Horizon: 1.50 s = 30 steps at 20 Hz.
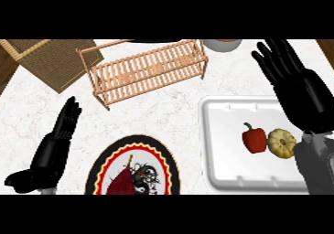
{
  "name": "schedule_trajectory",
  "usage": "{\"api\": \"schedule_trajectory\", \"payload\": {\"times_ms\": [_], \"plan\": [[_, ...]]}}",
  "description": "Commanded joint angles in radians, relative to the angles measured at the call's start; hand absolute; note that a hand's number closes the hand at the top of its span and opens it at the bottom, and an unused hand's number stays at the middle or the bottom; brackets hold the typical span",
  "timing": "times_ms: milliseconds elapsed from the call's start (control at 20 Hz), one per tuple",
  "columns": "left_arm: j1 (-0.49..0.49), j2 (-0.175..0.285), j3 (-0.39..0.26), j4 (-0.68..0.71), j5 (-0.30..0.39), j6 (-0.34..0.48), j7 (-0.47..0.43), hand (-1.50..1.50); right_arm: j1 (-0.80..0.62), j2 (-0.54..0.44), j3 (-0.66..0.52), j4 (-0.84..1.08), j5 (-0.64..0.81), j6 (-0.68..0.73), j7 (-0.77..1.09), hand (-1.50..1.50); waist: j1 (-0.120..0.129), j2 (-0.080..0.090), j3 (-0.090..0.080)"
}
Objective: Pick the bell pepper from the tray and place it in the tiered shelf
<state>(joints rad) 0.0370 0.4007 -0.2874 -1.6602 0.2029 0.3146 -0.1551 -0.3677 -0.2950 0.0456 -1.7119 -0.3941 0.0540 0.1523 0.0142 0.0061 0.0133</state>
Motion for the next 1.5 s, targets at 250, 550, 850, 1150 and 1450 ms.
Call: {"api": "schedule_trajectory", "payload": {"times_ms": [250,550,850,1150,1450], "plan": [[-0.078,0.023,0.136,-0.053,0.012,0.084,0.186,0.0,-0.049,-0.066,0.075,0.294,0.095,0.251,-0.132,1.5,0.018,0.0,-0.011],[-0.125,0.023,0.163,0.001,0.054,0.021,0.256,0.0,0.016,-0.084,-0.122,0.424,-0.026,0.282,-0.217,-1.5,-0.012,-0.004,-0.012],[-0.135,-0.015,0.15,0.024,0.025,0.054,0.256,0.0,-0.005,-0.288,-0.047,0.29,0.009,0.521,-0.115,-1.5,-0.028,-0.01,-0.014],[-0.12,-0.019,0.14,-0.019,0.008,0.069,0.271,0.0,-0.064,-0.455,0.051,0.174,0.168,0.632,-0.031,-1.5,-0.016,-0.012,-0.015],[-0.089,-0.013,0.149,0.0,0.019,0.041,0.261,0.0,-0.07,-0.513,0.19,-0.043,0.476,0.559,0.071,-1.5,-0.016,-0.012,-0.015]]}}
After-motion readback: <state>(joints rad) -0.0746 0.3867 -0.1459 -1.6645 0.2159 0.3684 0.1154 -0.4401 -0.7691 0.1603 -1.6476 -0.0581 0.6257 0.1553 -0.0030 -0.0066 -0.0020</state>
